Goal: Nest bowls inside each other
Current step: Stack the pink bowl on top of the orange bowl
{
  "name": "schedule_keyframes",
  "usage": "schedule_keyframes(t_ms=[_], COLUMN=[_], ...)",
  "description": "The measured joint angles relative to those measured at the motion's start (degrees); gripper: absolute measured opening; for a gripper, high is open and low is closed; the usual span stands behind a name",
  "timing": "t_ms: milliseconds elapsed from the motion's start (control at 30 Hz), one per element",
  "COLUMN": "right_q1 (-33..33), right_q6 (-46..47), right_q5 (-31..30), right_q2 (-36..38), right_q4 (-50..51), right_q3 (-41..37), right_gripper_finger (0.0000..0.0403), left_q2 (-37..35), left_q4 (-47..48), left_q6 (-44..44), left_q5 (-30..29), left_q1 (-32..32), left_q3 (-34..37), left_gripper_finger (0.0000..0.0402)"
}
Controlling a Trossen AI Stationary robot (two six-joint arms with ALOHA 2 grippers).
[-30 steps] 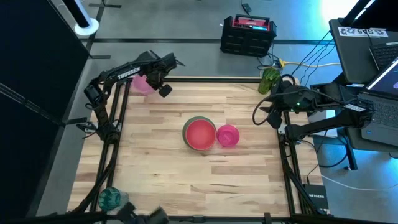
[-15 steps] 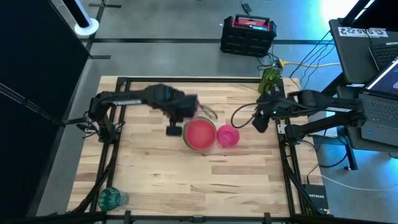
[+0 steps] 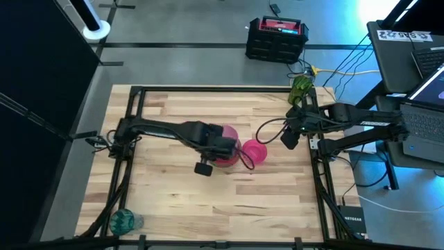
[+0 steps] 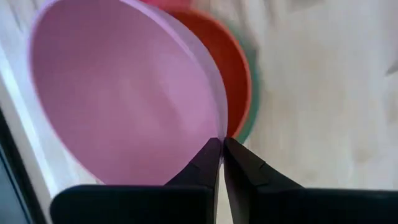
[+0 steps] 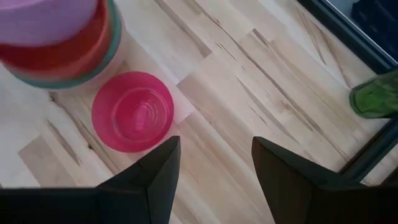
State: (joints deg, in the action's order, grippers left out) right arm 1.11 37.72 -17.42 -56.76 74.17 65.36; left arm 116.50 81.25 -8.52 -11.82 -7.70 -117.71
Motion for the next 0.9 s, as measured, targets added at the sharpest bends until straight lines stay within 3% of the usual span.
schedule_keyframes(t_ms=[100, 733, 900], right_q1=[0.01, 0.0, -0.01], right_q6=[-0.65, -4.18, -5.13], right_q5=[0.01, -0.05, 0.09], right_q2=[0.96, 5.27, 5.25], right_q4=[-0.02, -1.1, -1.17], right_q3=[0.0, 0.0, 0.0], right_gripper_finger=[0.0186, 0.0186, 0.0186], left_q2=[1.72, 5.67, 5.89], left_q4=[4.15, 0.64, -0.63], left_q6=[0.76, 2.56, 2.33], left_q5=[-0.91, 0.47, 0.56], left_q1=[0.41, -1.03, -0.52], left_q3=[-0.09, -2.4, -2.4], left_gripper_finger=[0.0, 0.0, 0.0034])
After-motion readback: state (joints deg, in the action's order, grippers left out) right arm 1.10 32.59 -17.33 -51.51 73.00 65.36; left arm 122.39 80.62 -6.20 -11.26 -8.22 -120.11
